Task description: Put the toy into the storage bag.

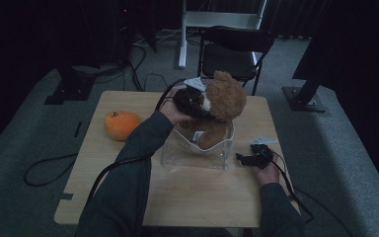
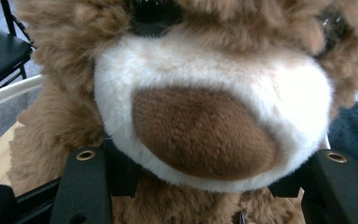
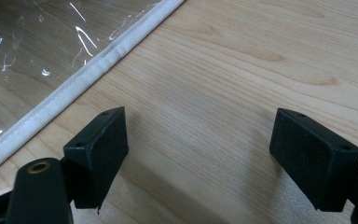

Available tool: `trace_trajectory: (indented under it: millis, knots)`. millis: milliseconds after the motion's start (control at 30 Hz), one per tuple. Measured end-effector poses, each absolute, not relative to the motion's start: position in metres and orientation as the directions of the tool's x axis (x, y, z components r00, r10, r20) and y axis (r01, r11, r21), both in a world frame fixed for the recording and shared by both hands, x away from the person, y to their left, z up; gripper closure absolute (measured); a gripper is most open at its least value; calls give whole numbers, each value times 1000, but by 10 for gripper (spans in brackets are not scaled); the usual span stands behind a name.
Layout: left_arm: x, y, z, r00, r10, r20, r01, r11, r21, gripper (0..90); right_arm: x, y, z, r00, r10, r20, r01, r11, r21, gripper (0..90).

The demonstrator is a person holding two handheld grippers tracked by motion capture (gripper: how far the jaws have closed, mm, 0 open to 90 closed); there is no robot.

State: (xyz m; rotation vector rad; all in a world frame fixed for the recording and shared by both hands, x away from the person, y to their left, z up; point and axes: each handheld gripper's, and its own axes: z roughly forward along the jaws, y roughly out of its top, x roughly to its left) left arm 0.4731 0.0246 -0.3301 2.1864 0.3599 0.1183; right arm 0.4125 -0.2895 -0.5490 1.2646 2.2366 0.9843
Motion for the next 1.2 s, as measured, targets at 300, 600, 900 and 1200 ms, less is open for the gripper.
trace_trajectory:
  millis: [300,600,900,1200]
  knots:
    - [476,26,-331,946,319,-46,227,-556,800,398,413,-290,-549,-519,855,7,583,348,735,184]
    - [479,28,-331,936,349,-55,247,-535,808,360,413,-290,-549,-519,855,8,583,348,734,184]
    - [477,27,-331,937,348,-32,227,-537,813,359,413,-290,-549,-519,855,8,583,347,734,184]
    - [480,31,-331,927,372,-53,248,-498,831,339,413,-290,-549,-519,855,8,583,347,734,184]
